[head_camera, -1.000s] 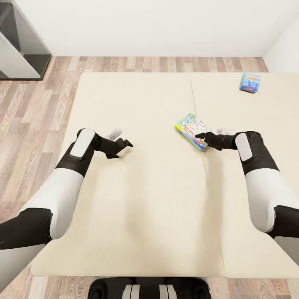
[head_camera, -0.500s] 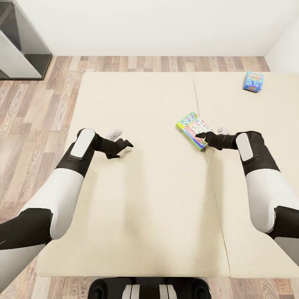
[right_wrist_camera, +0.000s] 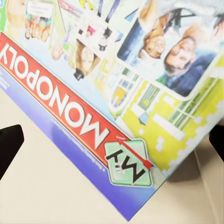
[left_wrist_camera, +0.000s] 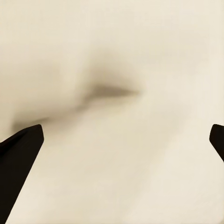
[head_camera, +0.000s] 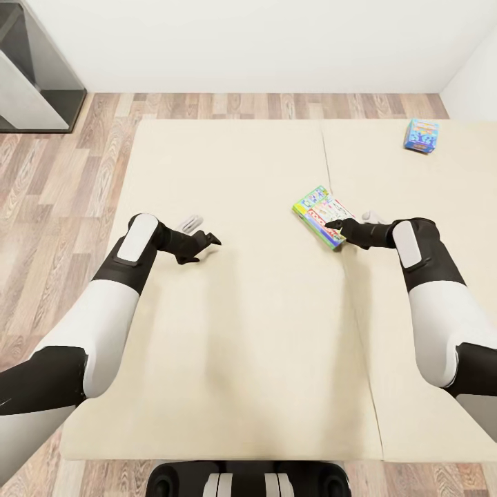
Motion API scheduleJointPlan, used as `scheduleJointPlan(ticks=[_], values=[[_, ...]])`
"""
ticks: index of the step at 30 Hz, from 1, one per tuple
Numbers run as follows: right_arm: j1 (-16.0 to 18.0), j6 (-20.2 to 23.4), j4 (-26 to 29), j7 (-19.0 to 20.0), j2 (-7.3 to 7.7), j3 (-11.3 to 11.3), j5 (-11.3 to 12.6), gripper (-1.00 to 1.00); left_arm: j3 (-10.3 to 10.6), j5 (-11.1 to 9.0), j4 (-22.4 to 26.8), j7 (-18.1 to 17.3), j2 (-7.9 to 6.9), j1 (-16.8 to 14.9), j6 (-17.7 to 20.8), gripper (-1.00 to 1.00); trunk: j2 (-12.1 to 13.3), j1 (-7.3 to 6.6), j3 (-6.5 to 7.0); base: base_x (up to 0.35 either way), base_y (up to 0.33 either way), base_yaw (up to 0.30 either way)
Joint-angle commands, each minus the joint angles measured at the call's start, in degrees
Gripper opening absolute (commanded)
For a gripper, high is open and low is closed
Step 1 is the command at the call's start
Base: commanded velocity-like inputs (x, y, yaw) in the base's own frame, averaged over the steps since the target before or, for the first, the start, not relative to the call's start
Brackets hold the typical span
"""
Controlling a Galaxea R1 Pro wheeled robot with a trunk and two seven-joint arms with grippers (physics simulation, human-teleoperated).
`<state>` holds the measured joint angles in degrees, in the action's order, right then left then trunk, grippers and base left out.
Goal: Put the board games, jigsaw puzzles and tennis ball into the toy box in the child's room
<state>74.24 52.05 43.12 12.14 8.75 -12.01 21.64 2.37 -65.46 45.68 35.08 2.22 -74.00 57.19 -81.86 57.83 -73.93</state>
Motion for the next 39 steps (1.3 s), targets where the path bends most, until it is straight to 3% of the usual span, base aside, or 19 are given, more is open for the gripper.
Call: scheduleJointPlan(ticks=[1, 16, 24, 32, 39], values=[[0.03, 0.25, 0.04, 0.55, -0.01, -0.19, -0.58, 1.0, 0.09, 0.42, 0.02, 0.26, -0.02, -0.01, -0.15, 1.0, -0.02, 0.24, -0.03, 0.0, 0.001, 0.0], [0.17, -0.01, 0.05, 0.19, 0.16, -0.3, -0.7, 1.0, 0.09, 0.42, 0.02, 0.26, 0.03, 0.0, -0.22, 1.0, -0.02, 0.24, -0.03, 0.0, 0.0, 0.0], [0.54, -0.16, 0.04, -0.08, 2.93, -0.58, -0.69, 1.0, 0.09, 0.42, 0.02, 0.26, 0.06, 0.0, -0.27, 1.0, -0.02, 0.24, -0.03, 0.0, 0.0, 0.0], [1.56, -0.19, -0.67, -0.24, 4.7, -1.01, -0.72, 1.0, 0.15, 0.42, 0.02, 0.24, 0.15, -0.1, -0.24, 1.0, -0.02, 0.24, -0.03, 0.0, 0.0, 0.0], [2.05, -0.22, -1.02, -1.76, 4.96, -1.11, -0.68, 1.0, 0.13, 0.42, 0.02, 0.19, 0.56, -0.34, -0.24, 1.0, -0.02, 0.24, -0.03, 0.0, 0.0, 0.0]])
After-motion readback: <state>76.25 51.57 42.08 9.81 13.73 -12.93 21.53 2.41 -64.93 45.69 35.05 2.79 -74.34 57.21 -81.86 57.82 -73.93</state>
